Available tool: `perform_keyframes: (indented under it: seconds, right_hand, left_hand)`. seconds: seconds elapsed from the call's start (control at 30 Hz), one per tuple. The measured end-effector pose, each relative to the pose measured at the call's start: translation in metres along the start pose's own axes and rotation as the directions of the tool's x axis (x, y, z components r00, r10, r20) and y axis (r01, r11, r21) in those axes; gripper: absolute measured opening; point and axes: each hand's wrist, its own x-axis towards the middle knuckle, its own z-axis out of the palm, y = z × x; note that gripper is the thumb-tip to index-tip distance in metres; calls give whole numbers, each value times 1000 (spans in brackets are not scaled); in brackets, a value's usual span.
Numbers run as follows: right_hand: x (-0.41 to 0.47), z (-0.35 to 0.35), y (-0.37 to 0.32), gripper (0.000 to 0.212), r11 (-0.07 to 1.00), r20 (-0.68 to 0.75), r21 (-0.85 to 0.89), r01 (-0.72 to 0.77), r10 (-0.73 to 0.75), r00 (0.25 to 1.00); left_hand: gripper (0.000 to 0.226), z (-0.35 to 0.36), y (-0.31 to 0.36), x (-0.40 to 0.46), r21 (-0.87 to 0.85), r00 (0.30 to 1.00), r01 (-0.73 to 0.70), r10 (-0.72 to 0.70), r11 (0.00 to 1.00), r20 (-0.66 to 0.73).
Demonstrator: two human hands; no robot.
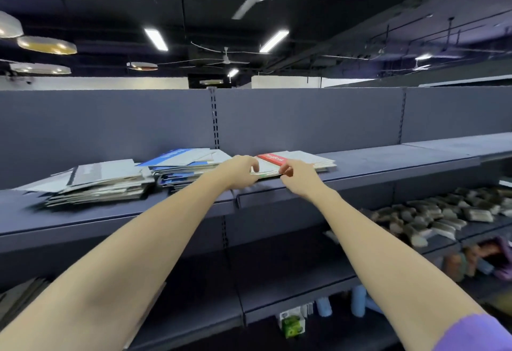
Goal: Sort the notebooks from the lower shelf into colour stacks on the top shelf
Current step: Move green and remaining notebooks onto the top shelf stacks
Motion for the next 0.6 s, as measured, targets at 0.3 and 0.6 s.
perform_keyframes:
  seconds: [0.3,0.6]
  right_hand:
    - [-78,86,-71,12,996,139,-30,-87,91,986]
    - [-160,195,-99,36,977,92,88,-196,188,978]
  left_hand:
    - [16,-13,-42,-122,-301,998,-40,51,953,31]
    - [4,75,-162,-238,-92,935,211,-174,973,308]
